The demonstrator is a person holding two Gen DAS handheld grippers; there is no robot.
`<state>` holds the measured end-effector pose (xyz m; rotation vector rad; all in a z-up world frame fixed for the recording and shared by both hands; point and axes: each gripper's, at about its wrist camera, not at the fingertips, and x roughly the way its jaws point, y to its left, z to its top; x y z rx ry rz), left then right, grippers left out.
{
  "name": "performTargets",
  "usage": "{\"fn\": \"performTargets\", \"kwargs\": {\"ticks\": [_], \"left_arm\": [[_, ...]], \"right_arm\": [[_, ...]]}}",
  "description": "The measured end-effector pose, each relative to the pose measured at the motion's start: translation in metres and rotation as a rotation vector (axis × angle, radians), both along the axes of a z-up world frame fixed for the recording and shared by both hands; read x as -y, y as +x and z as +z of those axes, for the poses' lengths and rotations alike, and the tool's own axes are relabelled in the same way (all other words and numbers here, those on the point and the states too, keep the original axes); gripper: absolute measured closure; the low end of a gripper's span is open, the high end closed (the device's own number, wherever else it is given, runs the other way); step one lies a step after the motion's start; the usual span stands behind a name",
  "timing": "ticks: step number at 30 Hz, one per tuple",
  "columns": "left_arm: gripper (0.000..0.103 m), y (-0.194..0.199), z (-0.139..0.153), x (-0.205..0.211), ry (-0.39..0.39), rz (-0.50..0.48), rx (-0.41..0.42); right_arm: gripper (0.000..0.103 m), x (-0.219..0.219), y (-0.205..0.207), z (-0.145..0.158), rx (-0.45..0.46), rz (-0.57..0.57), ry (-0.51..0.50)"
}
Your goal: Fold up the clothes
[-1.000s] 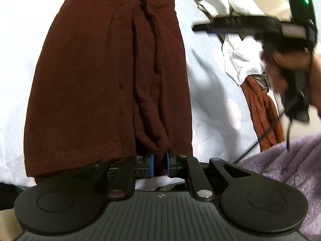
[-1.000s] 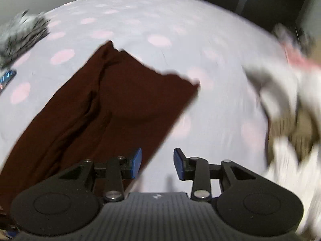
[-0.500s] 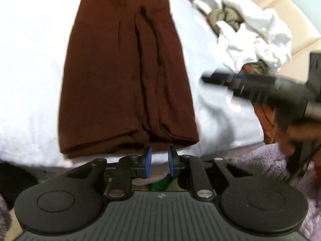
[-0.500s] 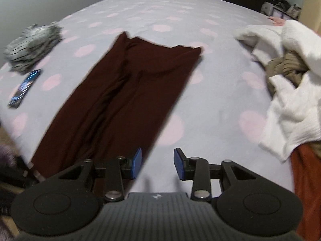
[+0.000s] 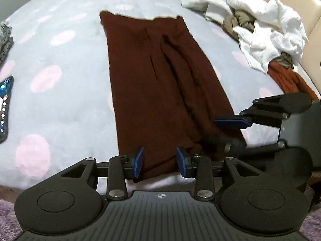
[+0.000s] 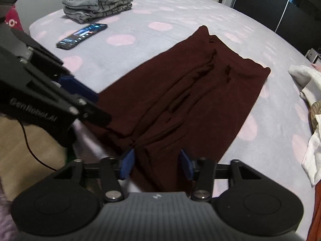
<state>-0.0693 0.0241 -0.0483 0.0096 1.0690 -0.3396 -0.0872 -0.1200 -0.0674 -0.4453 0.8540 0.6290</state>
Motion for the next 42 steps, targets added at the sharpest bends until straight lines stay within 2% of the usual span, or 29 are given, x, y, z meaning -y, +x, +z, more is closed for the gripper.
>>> {"fn": "performTargets", "kwargs": {"ticks": [1, 4, 7, 11, 14, 15, 16, 22, 26, 30, 33, 38, 40, 42], "left_arm": [[0.071, 0.001, -0.003, 0.001, 0.009, -0.003, -0.01], [0.071, -0.001, -0.007, -0.003, 0.058, -0.026, -0.015], [0.071, -0.002, -0.009, 0.002, 0.101, -0.042, -0.012], [0.071, -0.006, -0.007, 0.002, 0.1, -0.045, -0.008], [0.071, -0.007, 0.002, -0.002, 0.07, -0.036, -0.003], [0.071, -0.007, 0.005, -0.003, 0.055, -0.032, -0.005], [0.071, -0.006, 0.008, -0.004, 0.043, -0.027, -0.005], [0.071, 0.019, 0.03, -0.012, 0.021, -0.002, 0.018], [0.071, 0.05, 0.043, -0.023, 0.036, 0.02, 0.036], [0.071, 0.1, 0.051, -0.037, 0.016, 0.048, 0.023], [0.071, 0.143, 0.052, -0.042, 0.037, 0.059, 0.022], [0.07, 0.21, 0.046, -0.047, 0.014, 0.078, -0.016], [0.063, 0.235, 0.041, -0.046, 0.002, 0.1, -0.018], [0.062, 0.262, 0.034, -0.045, -0.014, 0.13, -0.022]], "right_arm": [[0.078, 0.0, 0.003, -0.001, -0.006, -0.006, -0.002], [0.088, 0.005, 0.007, 0.0, -0.041, -0.029, -0.023], [0.089, 0.007, 0.007, 0.0, -0.068, -0.034, -0.059], [0.089, 0.009, 0.006, -0.001, -0.081, -0.03, -0.06], [0.083, 0.011, 0.006, 0.008, -0.104, -0.023, -0.04], [0.072, 0.013, 0.006, 0.013, -0.113, -0.024, -0.026], [0.067, 0.016, 0.007, 0.019, -0.115, -0.031, -0.007], [0.066, 0.03, 0.034, 0.048, -0.104, -0.115, 0.058], [0.066, 0.034, 0.069, 0.054, -0.09, -0.207, 0.091], [0.066, 0.032, 0.098, 0.052, -0.11, -0.26, 0.165], [0.066, 0.028, 0.117, 0.045, -0.135, -0.296, 0.197], [0.066, 0.028, 0.147, 0.035, -0.136, -0.356, 0.177], [0.065, 0.031, 0.16, 0.034, -0.135, -0.394, 0.168], [0.062, 0.038, 0.179, 0.036, -0.134, -0.445, 0.173]]}}
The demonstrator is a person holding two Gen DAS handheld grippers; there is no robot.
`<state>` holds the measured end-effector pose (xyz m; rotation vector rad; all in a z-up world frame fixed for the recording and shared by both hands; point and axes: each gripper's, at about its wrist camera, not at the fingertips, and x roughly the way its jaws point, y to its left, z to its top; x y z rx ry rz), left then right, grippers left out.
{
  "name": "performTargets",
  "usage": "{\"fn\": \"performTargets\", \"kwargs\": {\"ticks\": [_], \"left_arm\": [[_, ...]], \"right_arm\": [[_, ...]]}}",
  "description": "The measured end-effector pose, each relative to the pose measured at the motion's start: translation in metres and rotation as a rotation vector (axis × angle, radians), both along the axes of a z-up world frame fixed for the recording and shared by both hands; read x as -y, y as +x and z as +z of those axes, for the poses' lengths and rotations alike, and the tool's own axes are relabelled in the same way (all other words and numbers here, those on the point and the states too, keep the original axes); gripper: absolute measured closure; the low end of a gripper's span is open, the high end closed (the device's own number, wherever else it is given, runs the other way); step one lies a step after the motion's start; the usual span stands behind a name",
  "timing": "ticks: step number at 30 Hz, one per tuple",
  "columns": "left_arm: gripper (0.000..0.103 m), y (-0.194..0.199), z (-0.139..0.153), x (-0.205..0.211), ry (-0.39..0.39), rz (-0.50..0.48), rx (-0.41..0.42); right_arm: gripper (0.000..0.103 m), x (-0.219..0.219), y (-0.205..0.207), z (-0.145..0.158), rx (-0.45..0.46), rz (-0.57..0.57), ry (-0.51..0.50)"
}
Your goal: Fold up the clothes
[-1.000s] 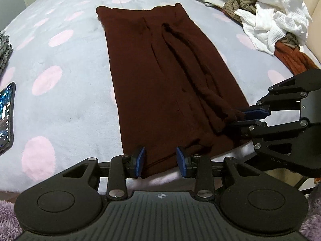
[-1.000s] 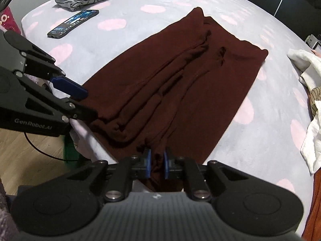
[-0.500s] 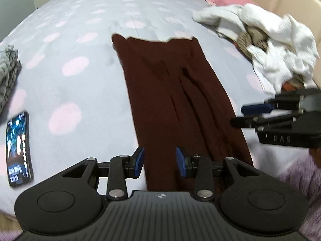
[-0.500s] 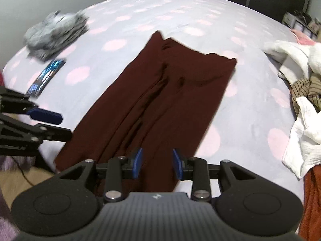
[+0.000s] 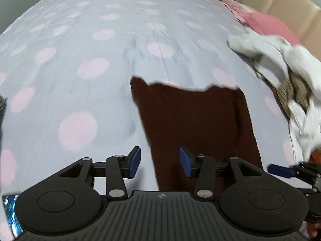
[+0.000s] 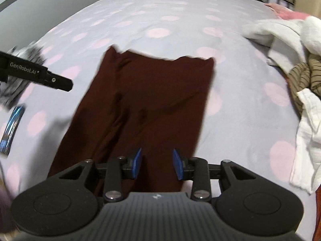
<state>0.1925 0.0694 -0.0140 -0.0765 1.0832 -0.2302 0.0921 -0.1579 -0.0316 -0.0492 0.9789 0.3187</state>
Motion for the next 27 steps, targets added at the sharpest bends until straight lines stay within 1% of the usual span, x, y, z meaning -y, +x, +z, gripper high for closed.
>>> {"fn": "performTargets", "kwargs": {"ticks": [1, 3, 5, 8, 9, 11, 12, 14, 15, 18, 20, 21, 22, 24, 27], "left_arm": [[0.062, 0.013, -0.003, 0.001, -0.008, 0.018, -0.004], [0.061, 0.039, -0.01, 0.004, -0.022, 0.048, -0.014], [0.06, 0.06, -0.015, 0.009, -0.021, 0.049, -0.015], [0.06, 0.083, -0.028, 0.017, 0.06, 0.042, -0.025], [0.061, 0.089, -0.032, 0.019, 0.084, 0.037, -0.028], [0.073, 0.1, -0.042, 0.021, 0.132, 0.028, -0.034], [0.078, 0.104, -0.045, 0.021, 0.133, 0.018, -0.037], [0.081, 0.109, -0.051, 0.022, 0.142, -0.006, -0.037], [0.085, 0.112, -0.054, 0.024, 0.159, -0.032, -0.032], [0.089, 0.115, -0.056, 0.031, 0.229, -0.1, -0.01], [0.093, 0.117, -0.057, 0.038, 0.302, -0.149, 0.006], [0.096, 0.117, -0.057, 0.045, 0.342, -0.19, 0.017], [0.097, 0.116, -0.059, 0.052, 0.382, -0.22, 0.02], [0.097, 0.113, -0.059, 0.067, 0.431, -0.246, 0.043], [0.098, 0.116, -0.062, 0.083, 0.448, -0.266, 0.048]], "right_arm": [[0.06, 0.004, 0.011, 0.002, 0.002, -0.026, 0.001], [0.06, 0.013, 0.034, 0.003, 0.001, -0.074, 0.001], [0.06, 0.024, 0.061, 0.005, -0.01, -0.133, 0.013], [0.059, 0.038, 0.097, 0.005, -0.016, -0.212, 0.014], [0.058, 0.041, 0.109, 0.005, -0.015, -0.227, 0.02], [0.057, 0.048, 0.132, 0.001, -0.023, -0.257, 0.033], [0.057, 0.051, 0.142, -0.001, -0.033, -0.269, 0.046], [0.057, 0.057, 0.163, -0.009, -0.058, -0.285, 0.084], [0.057, 0.057, 0.171, -0.011, -0.066, -0.29, 0.087], [0.057, 0.055, 0.189, -0.019, -0.071, -0.28, 0.092], [0.06, 0.049, 0.199, -0.024, -0.079, -0.263, 0.074], [0.068, 0.046, 0.203, -0.028, -0.086, -0.252, 0.052], [0.094, 0.04, 0.203, -0.03, -0.077, -0.234, 0.026], [0.095, 0.03, 0.203, -0.034, -0.059, -0.198, -0.028], [0.096, 0.01, 0.196, -0.032, 0.03, -0.139, -0.153]]}}
